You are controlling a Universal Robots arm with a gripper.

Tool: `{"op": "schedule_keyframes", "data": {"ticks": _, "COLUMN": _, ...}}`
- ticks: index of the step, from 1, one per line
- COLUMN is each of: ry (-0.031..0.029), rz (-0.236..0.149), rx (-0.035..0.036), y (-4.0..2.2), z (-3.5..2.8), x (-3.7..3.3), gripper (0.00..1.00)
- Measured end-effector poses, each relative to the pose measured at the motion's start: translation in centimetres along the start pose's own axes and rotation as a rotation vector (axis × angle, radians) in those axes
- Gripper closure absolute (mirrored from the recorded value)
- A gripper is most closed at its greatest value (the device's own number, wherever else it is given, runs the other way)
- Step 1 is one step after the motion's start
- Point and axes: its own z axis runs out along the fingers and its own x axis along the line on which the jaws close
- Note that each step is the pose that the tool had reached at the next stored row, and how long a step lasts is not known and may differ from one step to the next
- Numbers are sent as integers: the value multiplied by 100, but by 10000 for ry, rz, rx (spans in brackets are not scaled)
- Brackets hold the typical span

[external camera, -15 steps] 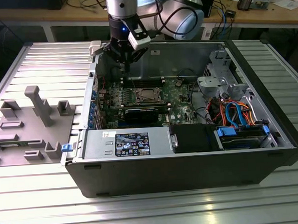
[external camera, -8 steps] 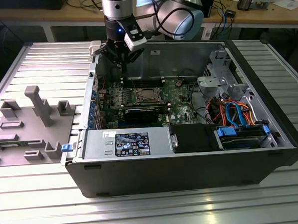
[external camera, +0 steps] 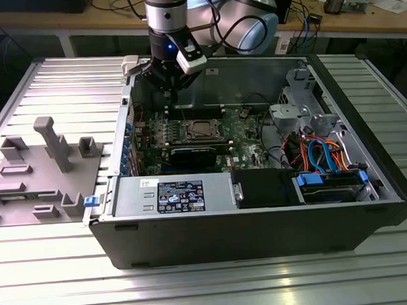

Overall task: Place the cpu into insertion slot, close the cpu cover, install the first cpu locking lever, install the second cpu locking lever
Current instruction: 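Install the first cpu locking lever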

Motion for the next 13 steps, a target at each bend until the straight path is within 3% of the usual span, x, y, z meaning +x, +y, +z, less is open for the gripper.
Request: {"op": "schedule_keyframes", "data": {"ticks": 13, "ry": 0, "rz": 0, "rx": 0, "y": -1, "z": 8, "x": -37, "gripper": 89}}
